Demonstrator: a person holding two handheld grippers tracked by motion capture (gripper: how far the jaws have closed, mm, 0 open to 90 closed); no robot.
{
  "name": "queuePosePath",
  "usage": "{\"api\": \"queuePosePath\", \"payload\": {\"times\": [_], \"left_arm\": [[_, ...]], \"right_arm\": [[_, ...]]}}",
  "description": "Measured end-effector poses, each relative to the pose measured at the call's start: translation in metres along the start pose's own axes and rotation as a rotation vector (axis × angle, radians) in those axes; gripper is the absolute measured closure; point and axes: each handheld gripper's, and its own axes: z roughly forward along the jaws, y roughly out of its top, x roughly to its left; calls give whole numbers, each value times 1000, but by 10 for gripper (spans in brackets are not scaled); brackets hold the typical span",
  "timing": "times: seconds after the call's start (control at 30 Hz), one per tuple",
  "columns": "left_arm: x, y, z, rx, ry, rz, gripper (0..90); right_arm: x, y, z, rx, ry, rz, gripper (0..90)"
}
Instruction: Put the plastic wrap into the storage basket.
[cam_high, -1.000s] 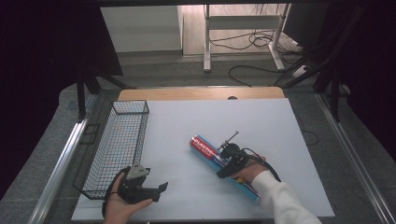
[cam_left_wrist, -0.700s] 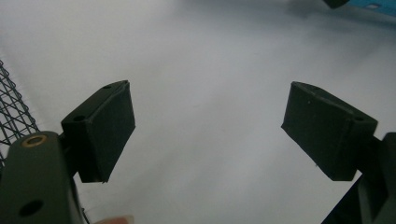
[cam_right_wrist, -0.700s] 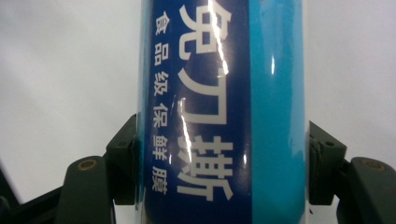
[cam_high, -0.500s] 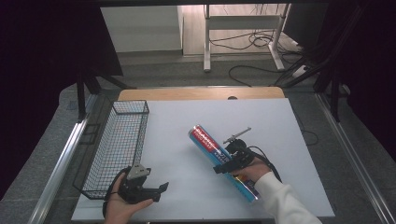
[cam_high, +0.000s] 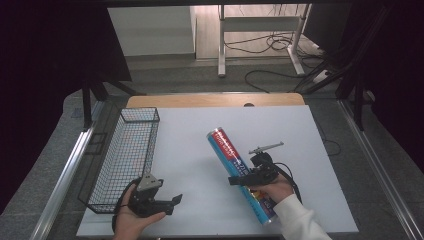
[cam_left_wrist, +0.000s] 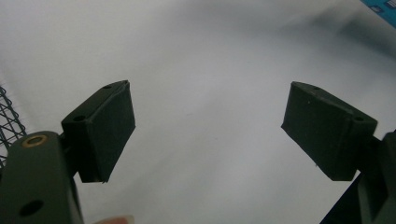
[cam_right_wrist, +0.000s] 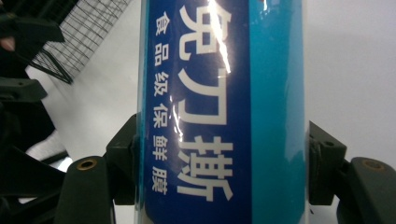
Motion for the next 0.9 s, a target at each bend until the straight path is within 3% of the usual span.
{"api": "queuePosePath", "payload": {"times": [0.27,0.43,0.83,0.9], "left_arm": [[1,3,3,-2,-16,-17,169],[0,9,3,-32,-27,-41,170],[2,35,13,-118,-195,-167,163],[3,43,18,-135,-239,-194,157]], "right_arm": [[1,-3,-3,-52,21,41,322],[4,-6,-4,-81,26,55,323],[3,-16,-5,-136,40,97,322],[4,-17,-3,-138,37,97,322]]}}
